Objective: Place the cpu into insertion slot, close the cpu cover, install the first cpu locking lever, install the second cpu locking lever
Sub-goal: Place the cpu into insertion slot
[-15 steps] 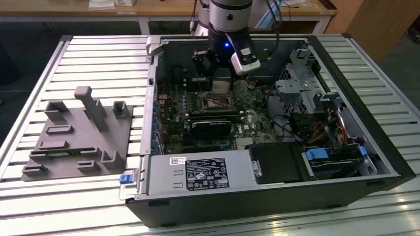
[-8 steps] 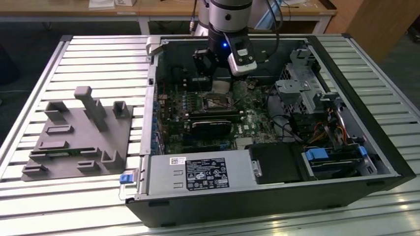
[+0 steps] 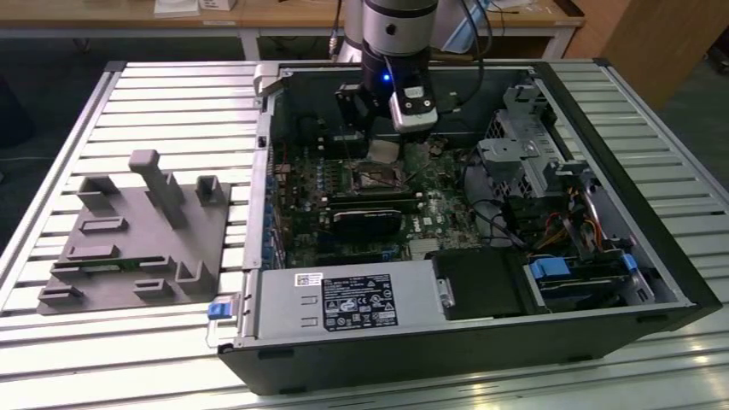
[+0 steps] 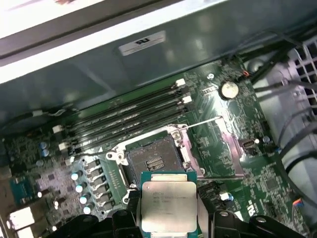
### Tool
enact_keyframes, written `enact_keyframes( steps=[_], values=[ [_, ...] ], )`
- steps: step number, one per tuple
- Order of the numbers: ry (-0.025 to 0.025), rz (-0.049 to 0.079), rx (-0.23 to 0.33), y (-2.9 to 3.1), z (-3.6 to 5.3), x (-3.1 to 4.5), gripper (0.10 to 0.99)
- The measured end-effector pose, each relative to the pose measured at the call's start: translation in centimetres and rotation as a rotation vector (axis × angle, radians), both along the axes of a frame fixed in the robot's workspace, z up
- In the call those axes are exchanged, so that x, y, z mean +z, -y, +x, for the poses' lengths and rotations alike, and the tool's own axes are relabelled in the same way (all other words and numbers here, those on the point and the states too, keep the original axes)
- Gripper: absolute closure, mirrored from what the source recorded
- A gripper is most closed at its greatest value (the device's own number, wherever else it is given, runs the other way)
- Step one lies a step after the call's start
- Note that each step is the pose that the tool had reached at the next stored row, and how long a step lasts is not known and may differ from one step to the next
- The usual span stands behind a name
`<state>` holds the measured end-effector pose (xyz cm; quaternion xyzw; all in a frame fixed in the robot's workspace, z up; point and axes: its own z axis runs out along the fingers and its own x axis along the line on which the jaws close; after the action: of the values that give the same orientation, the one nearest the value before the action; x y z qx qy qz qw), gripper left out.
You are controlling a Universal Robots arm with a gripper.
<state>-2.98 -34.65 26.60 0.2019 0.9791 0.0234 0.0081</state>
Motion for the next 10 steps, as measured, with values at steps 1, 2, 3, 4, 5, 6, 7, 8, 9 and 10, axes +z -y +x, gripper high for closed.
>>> enact_keyframes(
  steps=[1,2,3,4,5,6,7,8,9,10],
  values=[
    [0.0000,0.000,-0.015,0.00,0.00,0.00,0.549],
    [0.0000,0.000,-0.030,0.00,0.00,-0.01,0.549],
    [0.0000,0.000,-0.046,0.00,0.00,-0.01,0.549],
    [0.0000,0.000,-0.062,0.00,0.00,-0.02,0.549],
    [0.0000,0.000,-0.077,0.00,0.00,-0.02,0.549],
    [0.0000,0.000,-0.092,0.00,0.00,-0.02,0.549],
    [-0.0001,0.000,-0.107,0.00,0.00,-0.03,0.549],
    [0.0000,0.000,-0.123,0.00,0.00,-0.03,0.549],
    [0.0000,0.000,-0.137,0.00,0.00,-0.04,0.549],
    [0.0000,0.000,-0.152,0.00,0.00,-0.04,0.549]
  ],
)
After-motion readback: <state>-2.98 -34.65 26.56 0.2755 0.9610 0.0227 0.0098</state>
